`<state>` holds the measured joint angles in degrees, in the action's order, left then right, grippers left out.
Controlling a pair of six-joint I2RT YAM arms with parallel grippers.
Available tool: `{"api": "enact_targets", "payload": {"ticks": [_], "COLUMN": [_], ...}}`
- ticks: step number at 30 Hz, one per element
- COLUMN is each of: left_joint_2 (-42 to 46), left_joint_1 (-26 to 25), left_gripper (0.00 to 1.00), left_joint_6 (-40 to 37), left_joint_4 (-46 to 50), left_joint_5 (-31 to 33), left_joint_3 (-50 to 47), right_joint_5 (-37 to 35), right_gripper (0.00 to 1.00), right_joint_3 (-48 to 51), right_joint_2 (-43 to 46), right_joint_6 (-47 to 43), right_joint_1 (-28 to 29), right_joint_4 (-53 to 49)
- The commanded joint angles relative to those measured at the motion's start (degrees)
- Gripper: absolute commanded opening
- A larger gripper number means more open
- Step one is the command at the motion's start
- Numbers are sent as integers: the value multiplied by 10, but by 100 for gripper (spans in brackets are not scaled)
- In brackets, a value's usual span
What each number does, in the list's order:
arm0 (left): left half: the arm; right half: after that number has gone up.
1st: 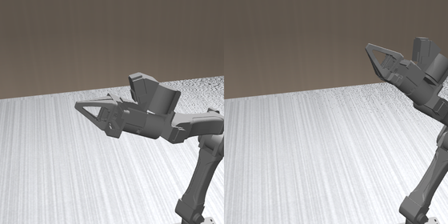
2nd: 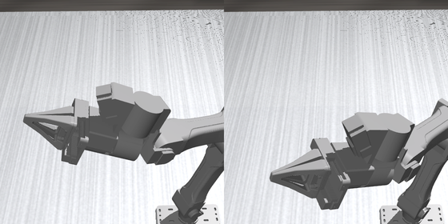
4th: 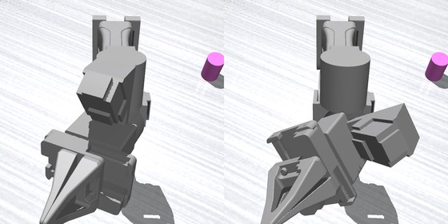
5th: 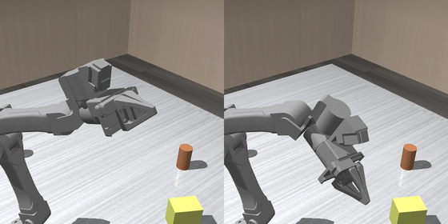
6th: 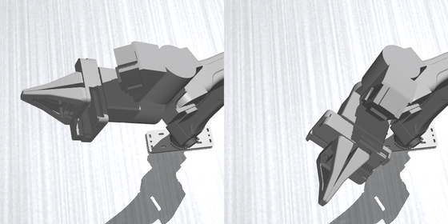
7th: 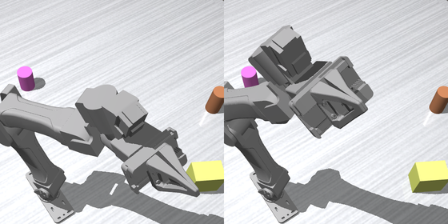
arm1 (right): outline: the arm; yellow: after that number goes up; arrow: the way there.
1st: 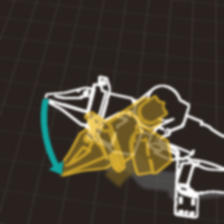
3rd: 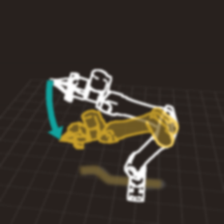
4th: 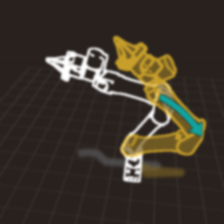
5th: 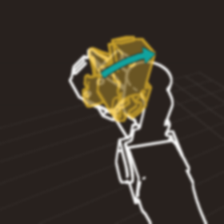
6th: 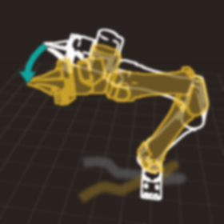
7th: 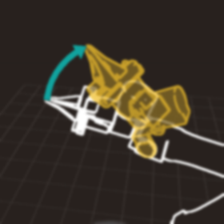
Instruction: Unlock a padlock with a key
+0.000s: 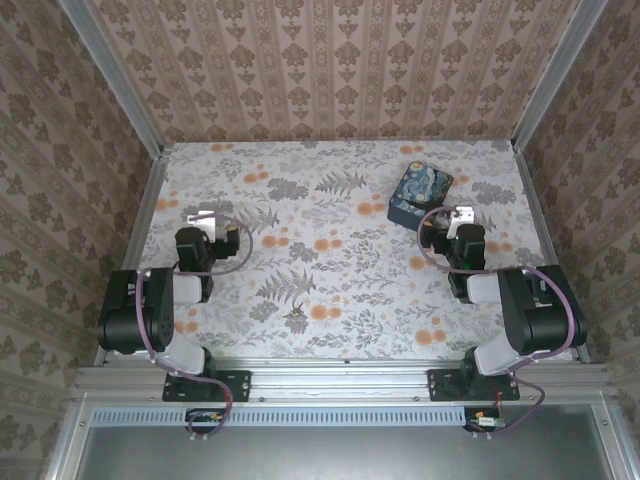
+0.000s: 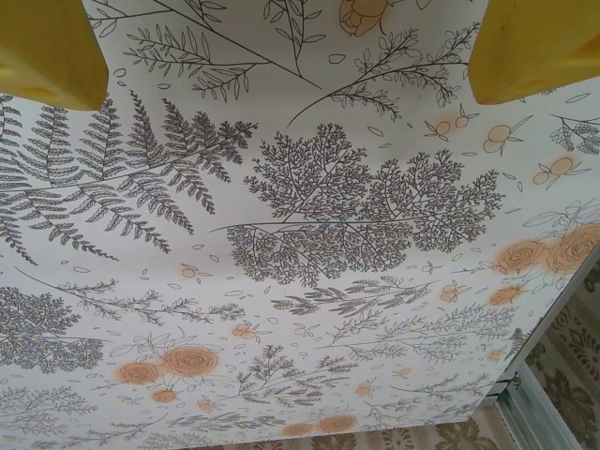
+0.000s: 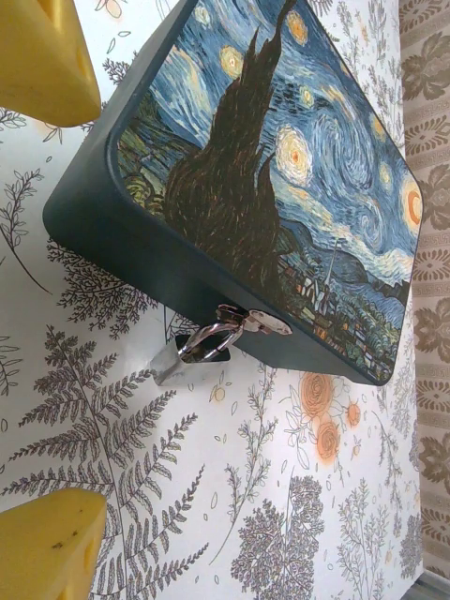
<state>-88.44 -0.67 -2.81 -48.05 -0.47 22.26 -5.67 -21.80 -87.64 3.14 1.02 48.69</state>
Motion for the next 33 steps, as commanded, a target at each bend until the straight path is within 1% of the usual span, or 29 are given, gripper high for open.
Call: {"api": "enact_targets", "payload": {"ticks": [1, 31, 33], "left_joint_2": [2, 2, 8], "left_joint_1": [1, 9, 11], "left_gripper": [100, 100, 100], "left_joint_6": [-6, 2, 8], "left_joint_4": [-14, -13, -4], "left_joint_5": [-8, -23, -10], "left_joint_3": [9, 9, 13], "right_joint_5": [-11, -10, -12], "right_gripper": [100, 100, 100], "right_joint_3": [-12, -12, -21], "right_joint_2": [0, 0, 9], "right_joint_6": [-5, -4, -2], "right_joint_1": [2, 2, 1], "right_joint_4": [10, 8, -17]}}
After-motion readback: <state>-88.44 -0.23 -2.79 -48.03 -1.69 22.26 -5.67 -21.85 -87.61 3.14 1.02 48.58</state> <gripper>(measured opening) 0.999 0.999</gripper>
